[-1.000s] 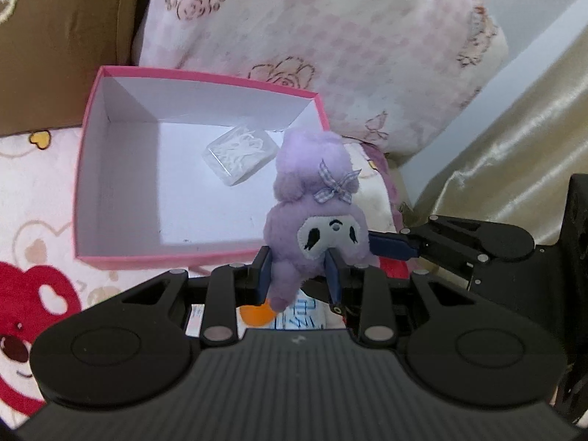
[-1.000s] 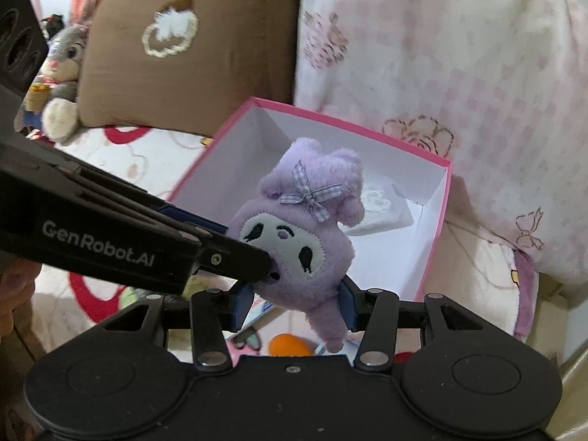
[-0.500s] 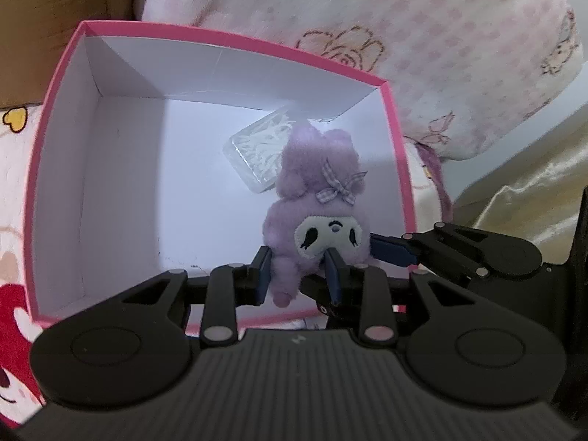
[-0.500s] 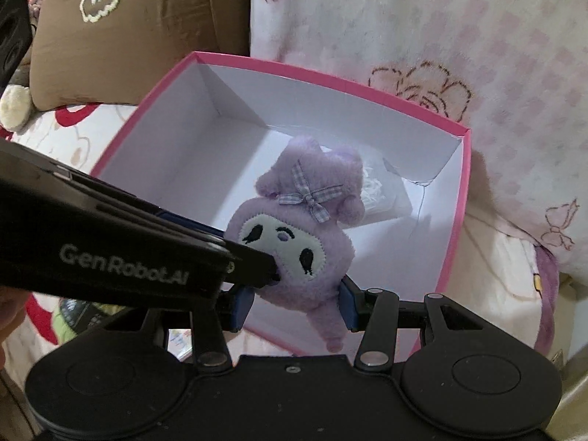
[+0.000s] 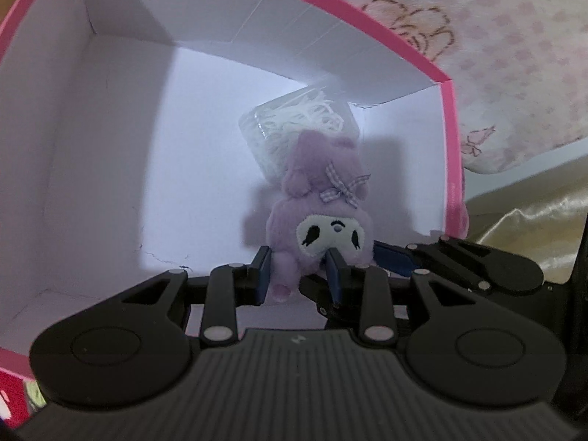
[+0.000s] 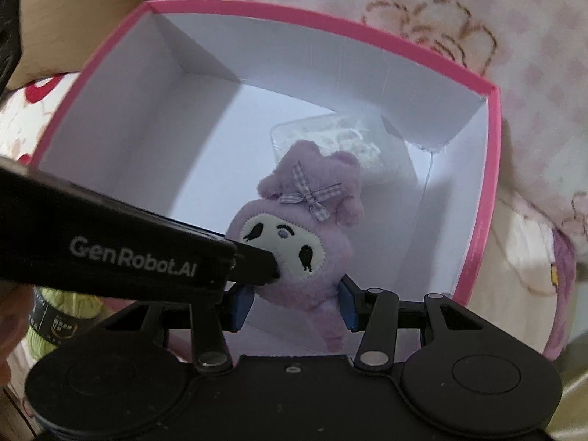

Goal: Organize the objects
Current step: 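Lift the plush doll with the left gripper and carry it into the pink box, then open the left gripper to drop the plush doll and lift away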

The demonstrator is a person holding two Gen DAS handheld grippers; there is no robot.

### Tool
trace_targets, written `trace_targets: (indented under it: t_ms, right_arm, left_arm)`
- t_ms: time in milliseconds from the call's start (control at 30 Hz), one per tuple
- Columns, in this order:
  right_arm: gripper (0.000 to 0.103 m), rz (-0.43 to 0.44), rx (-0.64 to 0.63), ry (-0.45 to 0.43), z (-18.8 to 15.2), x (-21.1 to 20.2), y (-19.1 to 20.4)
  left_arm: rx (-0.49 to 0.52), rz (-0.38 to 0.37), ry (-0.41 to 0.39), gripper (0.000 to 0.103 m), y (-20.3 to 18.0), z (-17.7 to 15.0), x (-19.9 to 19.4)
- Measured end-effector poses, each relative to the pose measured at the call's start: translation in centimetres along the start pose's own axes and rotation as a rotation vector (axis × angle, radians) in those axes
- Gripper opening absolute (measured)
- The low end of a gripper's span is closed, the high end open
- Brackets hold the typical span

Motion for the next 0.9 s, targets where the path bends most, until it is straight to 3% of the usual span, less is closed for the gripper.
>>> trace_targets:
  t_ms: [267,500,700,833,867,900]
  right_arm:
    - [0.053,-0.078,-0.023,0.062,0.7,1.2,0.7]
    - [0.054,-0.084,-0.034,-0.017,-0.2,0.3,0.6]
    - [0.056,-0.058,-0.019,-0.08,-0.5,-0.7,0.6]
    - [0.072,-0.028,-0.017,-0.135,-1.2,-2.3,0.5]
    - [0.071,-0.036,-0.025,-0.145,-1.4,-2.6,0.4]
    - [0.066,-0.038,-0.042,-0.158,-1.7,-2.9,0.5]
  left_arm:
    - [-0.073,-0.039,0.03,0.03,0.9,0.3,1.2]
    - [0.014,-0.016,-0.038,0.029,0.1,0.0,0.3]
    - [-0.008,-0.026,-0.07,0.031,1.0,0.0,-0.5]
    - [0.005,-0.01,-0.086,0.031,1.1,-0.1,-0.7]
    - [0.012,-0.001,-0.083,0.028,1.1,-0.1,-0.5]
    - [0.023,0.009,-0.078,0.01,1.1,-0.1,-0.3]
Point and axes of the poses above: each gripper's, at about its wrist camera, not at the fingertips, and x roughly the way its jaws point, y to its left, z to its top, the point moved 3 cm from there along x, roughly the way its jaws point, and after that the axes turned 10 degrees about y, right-handed, at the moved point
